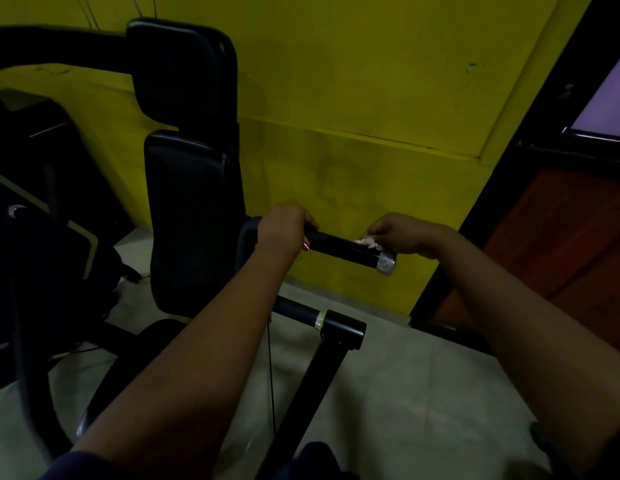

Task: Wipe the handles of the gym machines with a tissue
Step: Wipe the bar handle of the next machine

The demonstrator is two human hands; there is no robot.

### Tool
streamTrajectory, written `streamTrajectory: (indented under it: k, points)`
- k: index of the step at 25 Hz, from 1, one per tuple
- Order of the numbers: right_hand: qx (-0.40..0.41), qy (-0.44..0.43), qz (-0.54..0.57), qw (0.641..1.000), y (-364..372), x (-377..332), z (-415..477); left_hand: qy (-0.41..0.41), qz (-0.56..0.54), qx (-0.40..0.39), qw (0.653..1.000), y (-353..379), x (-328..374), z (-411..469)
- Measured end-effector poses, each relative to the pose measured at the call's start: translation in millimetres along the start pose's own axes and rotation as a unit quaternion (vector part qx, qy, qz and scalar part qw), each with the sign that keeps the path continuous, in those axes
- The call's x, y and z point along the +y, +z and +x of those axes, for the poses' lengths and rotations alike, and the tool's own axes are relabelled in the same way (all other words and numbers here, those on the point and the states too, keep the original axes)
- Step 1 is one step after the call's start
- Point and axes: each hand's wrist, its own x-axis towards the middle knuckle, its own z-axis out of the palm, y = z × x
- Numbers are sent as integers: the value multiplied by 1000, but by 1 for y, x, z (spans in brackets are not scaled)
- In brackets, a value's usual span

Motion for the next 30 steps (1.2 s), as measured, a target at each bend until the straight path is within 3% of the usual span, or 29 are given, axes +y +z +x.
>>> streamTrajectory:
  k: [4, 7, 9, 13, 17, 21, 24, 28, 30]
  points:
    - [-115, 39, 69, 990, 14, -28, 42, 6, 7, 13, 1000, 0, -1, 0]
    - [-194, 117, 147, 963, 8, -15, 38, 9, 9, 9, 1000, 2, -3, 0]
    - [-245, 149, 135, 948, 2, 4, 35, 10, 6, 15, 1000, 3, -4, 0]
    - [-291, 101, 110, 945, 5, -8, 40, 10, 7, 14, 1000, 3, -4, 1]
    - [-122, 85, 107, 983, 11, -21, 37, 13, 4, 11, 1000, 2, -4, 2]
    - [39, 21, 86, 995, 18, -9, 4, -8, -21, -4, 1000, 0, -10, -2]
    - [169, -35, 47, 984, 29, -18, -3, -23, -55, -9, 998, -6, -22, -3]
    - [244, -138, -22, 960, 60, -53, 18, -66, 16, -2, 998, -12, -18, 0]
    - [276, -195, -72, 938, 73, -50, 14, -83, -4, -7, 997, -13, -21, 2]
